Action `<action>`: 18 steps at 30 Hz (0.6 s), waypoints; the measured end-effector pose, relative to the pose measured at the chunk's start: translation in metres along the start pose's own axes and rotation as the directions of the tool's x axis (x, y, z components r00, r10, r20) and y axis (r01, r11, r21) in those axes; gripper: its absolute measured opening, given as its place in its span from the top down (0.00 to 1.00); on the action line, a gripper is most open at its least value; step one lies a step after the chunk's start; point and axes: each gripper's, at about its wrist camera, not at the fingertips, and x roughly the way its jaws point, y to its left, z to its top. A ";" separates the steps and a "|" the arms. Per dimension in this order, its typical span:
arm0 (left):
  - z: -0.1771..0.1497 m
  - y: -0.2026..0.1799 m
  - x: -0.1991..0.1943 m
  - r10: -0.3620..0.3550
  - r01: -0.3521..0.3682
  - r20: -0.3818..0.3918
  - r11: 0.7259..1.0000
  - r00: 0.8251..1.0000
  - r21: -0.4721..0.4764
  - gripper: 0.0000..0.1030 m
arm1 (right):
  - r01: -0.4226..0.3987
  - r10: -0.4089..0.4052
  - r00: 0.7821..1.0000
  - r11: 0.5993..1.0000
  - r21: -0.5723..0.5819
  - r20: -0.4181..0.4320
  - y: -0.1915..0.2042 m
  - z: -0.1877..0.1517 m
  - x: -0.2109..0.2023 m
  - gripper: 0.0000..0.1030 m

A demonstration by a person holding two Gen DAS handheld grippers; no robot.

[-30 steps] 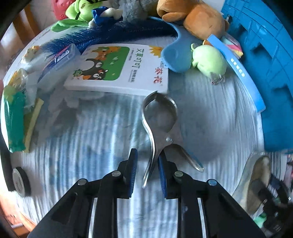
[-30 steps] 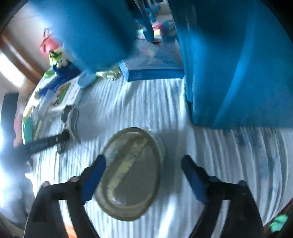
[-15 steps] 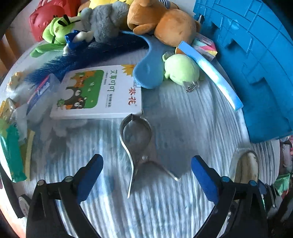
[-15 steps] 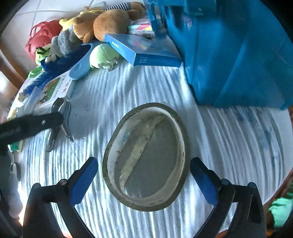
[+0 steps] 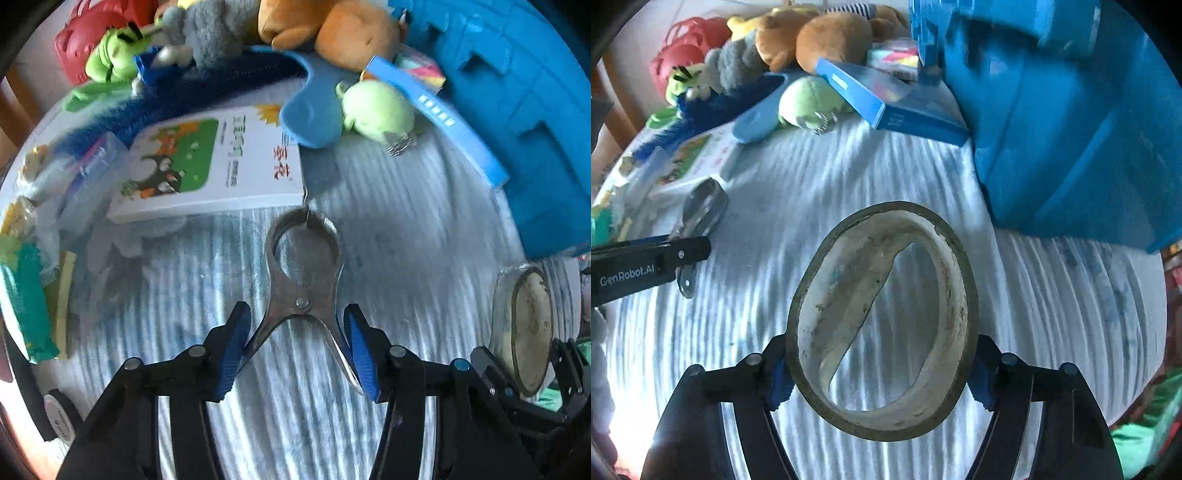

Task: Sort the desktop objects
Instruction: 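Close left tool on the silver metal clip while right tool holds the tape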

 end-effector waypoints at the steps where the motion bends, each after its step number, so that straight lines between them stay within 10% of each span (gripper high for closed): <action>1: -0.002 0.002 -0.008 -0.006 0.006 0.011 1.000 1.000 0.005 0.51 | -0.011 0.011 1.000 1.000 -0.002 0.007 0.002 0.001 -0.005 0.28; 5: -0.004 0.010 -0.023 -0.033 0.033 0.025 0.999 0.999 0.014 0.77 | -0.029 0.029 0.999 1.000 -0.007 0.018 0.007 0.002 -0.012 0.29; 11: 0.016 0.027 0.044 -0.073 0.073 -0.024 0.997 0.997 -0.007 0.75 | -0.037 0.037 0.999 0.999 -0.010 0.019 0.013 0.001 -0.015 0.29; 18: 0.018 0.018 0.050 -0.063 0.063 -0.003 0.998 0.998 -0.003 0.28 | -0.047 0.047 0.999 0.999 -0.014 0.019 0.019 0.001 -0.017 0.29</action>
